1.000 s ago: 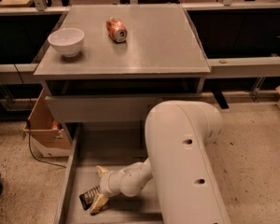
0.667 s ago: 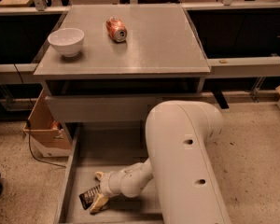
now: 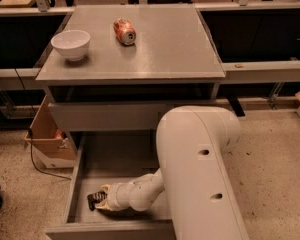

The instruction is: Pick rxbar chocolate from middle drawer and place on counter

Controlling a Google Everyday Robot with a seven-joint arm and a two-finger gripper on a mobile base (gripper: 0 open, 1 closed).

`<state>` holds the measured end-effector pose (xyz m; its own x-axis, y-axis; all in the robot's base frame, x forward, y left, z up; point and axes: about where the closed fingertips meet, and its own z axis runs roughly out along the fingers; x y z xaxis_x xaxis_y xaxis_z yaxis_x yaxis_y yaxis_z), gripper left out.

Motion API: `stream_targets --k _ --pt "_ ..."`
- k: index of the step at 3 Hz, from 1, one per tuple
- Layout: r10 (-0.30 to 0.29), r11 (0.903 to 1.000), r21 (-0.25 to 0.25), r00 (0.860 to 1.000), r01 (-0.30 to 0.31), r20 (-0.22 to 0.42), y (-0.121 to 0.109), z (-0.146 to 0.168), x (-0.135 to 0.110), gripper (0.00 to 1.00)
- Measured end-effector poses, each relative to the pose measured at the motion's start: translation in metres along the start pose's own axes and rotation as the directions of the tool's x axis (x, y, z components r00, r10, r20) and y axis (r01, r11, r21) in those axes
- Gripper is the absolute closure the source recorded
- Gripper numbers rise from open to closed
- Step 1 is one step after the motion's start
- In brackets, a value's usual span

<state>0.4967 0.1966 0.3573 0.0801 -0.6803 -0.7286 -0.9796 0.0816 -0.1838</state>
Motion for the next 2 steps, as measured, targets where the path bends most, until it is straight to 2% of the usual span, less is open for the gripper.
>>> stream_targets --k 1,2 --pt "0.04 0.9989 0.026 0.999 -0.039 -0.003 -0.011 -0.0068 0.002 1.0" --pt "0.071 0.9962 0.05 0.997 -0.071 -0.004 -0.0184 -0.0148 0.0023 1.0"
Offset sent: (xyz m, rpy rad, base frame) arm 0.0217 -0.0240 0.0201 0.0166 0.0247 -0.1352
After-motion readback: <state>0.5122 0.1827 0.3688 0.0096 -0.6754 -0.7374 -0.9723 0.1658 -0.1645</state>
